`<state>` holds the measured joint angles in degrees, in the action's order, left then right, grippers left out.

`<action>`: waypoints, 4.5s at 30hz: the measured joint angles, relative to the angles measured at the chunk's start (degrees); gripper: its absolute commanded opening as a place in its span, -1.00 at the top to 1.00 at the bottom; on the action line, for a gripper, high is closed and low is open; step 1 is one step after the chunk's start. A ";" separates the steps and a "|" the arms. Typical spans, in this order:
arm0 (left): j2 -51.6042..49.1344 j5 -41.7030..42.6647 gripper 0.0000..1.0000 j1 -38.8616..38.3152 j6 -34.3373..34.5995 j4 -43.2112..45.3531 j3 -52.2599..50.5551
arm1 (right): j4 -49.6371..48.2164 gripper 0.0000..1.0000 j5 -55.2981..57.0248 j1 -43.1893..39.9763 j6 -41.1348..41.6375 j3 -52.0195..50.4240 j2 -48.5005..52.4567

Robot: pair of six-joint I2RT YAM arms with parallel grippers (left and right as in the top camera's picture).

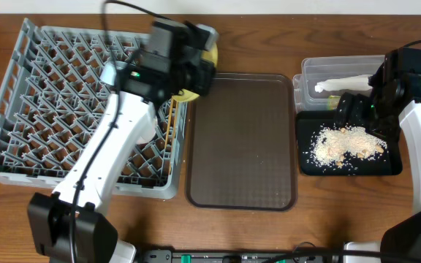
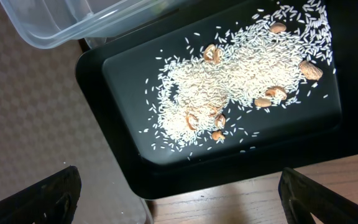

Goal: Sort waste into correct bins and load items into the dishwasher

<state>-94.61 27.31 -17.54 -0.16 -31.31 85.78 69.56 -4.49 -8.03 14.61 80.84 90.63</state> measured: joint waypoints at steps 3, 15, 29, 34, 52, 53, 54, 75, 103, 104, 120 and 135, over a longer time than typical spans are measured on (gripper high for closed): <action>0.00 7.32 0.85 4.22 2.14 0.26 0.00 | 0.00 -0.98 0.00 0.00 0.00 0.00 0.00; 0.00 15.98 0.85 10.97 5.81 0.28 0.00 | 0.00 -0.98 0.02 -0.02 0.00 0.00 0.00; -4.94 15.91 0.66 11.19 6.60 0.55 0.00 | 0.02 -0.99 0.02 0.00 0.00 0.00 0.00; -5.86 11.63 -0.61 12.85 6.67 1.92 -0.04 | 0.15 -0.99 0.00 0.00 0.00 0.00 0.00; 2.80 -12.63 -0.72 18.45 7.45 -23.61 0.70 | -18.45 -0.98 -5.25 0.09 -1.20 0.11 0.00; 2.75 -14.38 -0.73 18.49 7.45 -26.05 0.70 | -20.11 -0.99 -5.62 0.28 -2.36 0.11 0.00; 2.75 -15.69 -0.73 18.51 7.45 -28.20 0.70 | -20.83 -0.98 -5.77 0.46 -3.26 0.11 0.00; 22.43 -20.13 -0.74 18.49 6.08 -30.03 -16.94 | -23.98 -0.98 -5.40 2.95 -11.04 -19.67 -15.54; 69.22 -20.17 -0.75 18.49 4.57 -19.26 -38.29 | -6.01 -0.98 -1.90 3.41 -11.06 -34.53 -57.88; 69.22 -20.17 -0.75 18.49 4.57 -19.26 -38.29 | -4.92 -0.98 -1.90 3.41 -11.06 -34.53 -57.88; 69.22 -20.17 -0.75 18.49 4.57 -19.28 -38.29 | -15.04 -0.98 -2.10 3.41 -11.65 -39.08 -65.70; 69.22 -20.17 -0.75 18.49 4.57 -19.30 -38.42 | -54.05 -0.98 -5.84 6.97 -20.37 -64.41 -89.39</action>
<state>-25.39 7.14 0.95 4.40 -50.61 47.35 15.51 -10.33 -1.06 -5.76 16.43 1.23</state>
